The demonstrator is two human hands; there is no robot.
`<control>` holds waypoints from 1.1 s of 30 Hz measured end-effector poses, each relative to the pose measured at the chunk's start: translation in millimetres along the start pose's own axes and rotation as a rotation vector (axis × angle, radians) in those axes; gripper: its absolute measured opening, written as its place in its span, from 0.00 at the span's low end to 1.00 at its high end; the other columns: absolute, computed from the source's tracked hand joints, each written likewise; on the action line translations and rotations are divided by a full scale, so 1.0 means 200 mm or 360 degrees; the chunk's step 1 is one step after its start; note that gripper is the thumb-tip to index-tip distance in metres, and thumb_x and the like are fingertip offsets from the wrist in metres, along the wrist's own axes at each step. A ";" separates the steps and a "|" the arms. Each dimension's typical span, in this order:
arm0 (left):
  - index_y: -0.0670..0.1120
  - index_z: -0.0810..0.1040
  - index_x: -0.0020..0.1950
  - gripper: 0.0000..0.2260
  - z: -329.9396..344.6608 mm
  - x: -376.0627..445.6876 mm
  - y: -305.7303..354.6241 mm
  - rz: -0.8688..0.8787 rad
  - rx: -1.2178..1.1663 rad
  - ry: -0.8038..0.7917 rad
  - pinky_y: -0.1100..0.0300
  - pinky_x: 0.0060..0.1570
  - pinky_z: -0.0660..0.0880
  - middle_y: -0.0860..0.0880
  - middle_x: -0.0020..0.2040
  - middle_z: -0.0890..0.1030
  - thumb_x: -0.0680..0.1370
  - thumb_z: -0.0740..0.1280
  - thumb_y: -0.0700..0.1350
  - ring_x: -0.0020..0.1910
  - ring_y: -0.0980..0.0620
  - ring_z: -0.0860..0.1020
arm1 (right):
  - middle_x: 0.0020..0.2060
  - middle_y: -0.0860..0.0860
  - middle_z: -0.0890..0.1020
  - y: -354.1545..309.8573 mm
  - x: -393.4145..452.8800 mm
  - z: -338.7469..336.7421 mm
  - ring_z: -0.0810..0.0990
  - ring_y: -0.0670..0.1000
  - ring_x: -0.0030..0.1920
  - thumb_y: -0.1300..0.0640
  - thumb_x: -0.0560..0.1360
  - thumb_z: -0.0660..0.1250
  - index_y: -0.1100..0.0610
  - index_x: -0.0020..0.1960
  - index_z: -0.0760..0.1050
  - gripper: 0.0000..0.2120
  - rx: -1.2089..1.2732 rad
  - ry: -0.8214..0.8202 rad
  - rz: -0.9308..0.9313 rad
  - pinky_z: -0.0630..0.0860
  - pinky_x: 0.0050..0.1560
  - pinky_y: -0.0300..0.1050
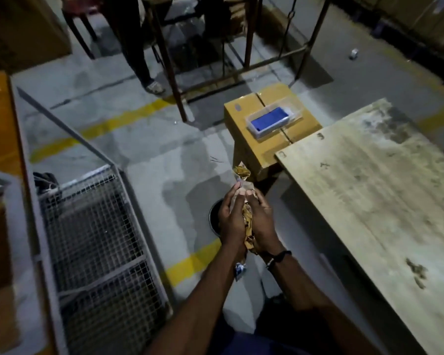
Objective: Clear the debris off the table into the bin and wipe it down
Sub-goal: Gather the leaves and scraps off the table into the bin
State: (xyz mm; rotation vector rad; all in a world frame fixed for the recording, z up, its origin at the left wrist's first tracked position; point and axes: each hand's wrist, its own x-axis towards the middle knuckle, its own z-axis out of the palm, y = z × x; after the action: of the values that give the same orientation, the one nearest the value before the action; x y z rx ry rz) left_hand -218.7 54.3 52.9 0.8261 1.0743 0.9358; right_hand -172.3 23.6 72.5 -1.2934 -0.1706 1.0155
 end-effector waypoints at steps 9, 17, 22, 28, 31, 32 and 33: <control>0.43 0.80 0.66 0.11 -0.29 0.39 -0.41 -0.0344 0.0115 0.0069 0.71 0.54 0.76 0.52 0.60 0.84 0.85 0.65 0.35 0.53 0.69 0.82 | 0.65 0.58 0.83 0.55 0.36 0.02 0.84 0.53 0.62 0.63 0.87 0.60 0.62 0.71 0.77 0.14 -0.0179 0.0129 0.0249 0.80 0.62 0.44; 0.51 0.85 0.61 0.09 -0.43 0.89 -1.31 -0.0611 0.0124 0.0240 0.58 0.64 0.78 0.44 0.65 0.84 0.84 0.68 0.40 0.65 0.48 0.82 | 0.44 0.48 0.87 1.26 0.97 -0.28 0.86 0.39 0.40 0.68 0.87 0.55 0.74 0.74 0.67 0.18 -0.0259 0.0097 0.0472 0.79 0.43 0.31; 0.56 0.88 0.54 0.07 -0.52 1.25 -1.94 -0.0683 0.0228 0.0292 0.52 0.68 0.77 0.48 0.61 0.86 0.79 0.72 0.46 0.63 0.48 0.83 | 0.56 0.57 0.81 1.81 1.40 -0.51 0.85 0.36 0.39 0.65 0.88 0.56 0.72 0.74 0.70 0.17 -0.0445 0.0141 0.0509 0.78 0.43 0.30; 0.48 0.85 0.63 0.10 -0.61 1.60 -2.47 -0.0467 0.0382 0.0292 0.50 0.70 0.77 0.49 0.62 0.86 0.83 0.68 0.44 0.63 0.51 0.83 | 0.55 0.54 0.86 2.31 1.83 -0.69 0.84 0.49 0.54 0.61 0.86 0.63 0.62 0.63 0.81 0.11 -0.0720 0.0124 0.0361 0.78 0.59 0.42; 0.50 0.85 0.63 0.12 -0.68 1.71 -2.66 -0.0302 0.0634 0.0236 0.48 0.69 0.77 0.50 0.63 0.84 0.82 0.67 0.48 0.63 0.52 0.81 | 0.60 0.55 0.86 2.48 1.94 -0.75 0.84 0.51 0.61 0.55 0.86 0.65 0.60 0.66 0.81 0.13 -0.0787 0.0099 0.0244 0.79 0.66 0.48; 0.50 0.85 0.63 0.12 -0.70 1.73 -2.71 -0.0230 0.0732 0.0217 0.47 0.69 0.76 0.50 0.64 0.83 0.82 0.67 0.49 0.64 0.52 0.81 | 0.61 0.53 0.86 2.52 1.96 -0.77 0.84 0.52 0.62 0.53 0.85 0.65 0.59 0.67 0.81 0.15 -0.0833 0.0105 0.0201 0.78 0.68 0.49; 0.51 0.84 0.63 0.12 -0.72 1.76 -2.77 -0.0171 0.0817 0.0200 0.48 0.70 0.75 0.49 0.65 0.81 0.81 0.68 0.49 0.65 0.52 0.80 | 0.61 0.51 0.85 2.56 1.98 -0.80 0.83 0.51 0.63 0.52 0.85 0.65 0.58 0.68 0.81 0.15 -0.0889 0.0104 0.0177 0.77 0.69 0.48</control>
State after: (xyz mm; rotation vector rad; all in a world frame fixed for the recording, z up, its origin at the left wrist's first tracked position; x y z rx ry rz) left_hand -169.4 180.9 -604.7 1.1242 1.4853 0.6309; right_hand -111.8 151.4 -578.8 -1.8567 -0.3526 1.0572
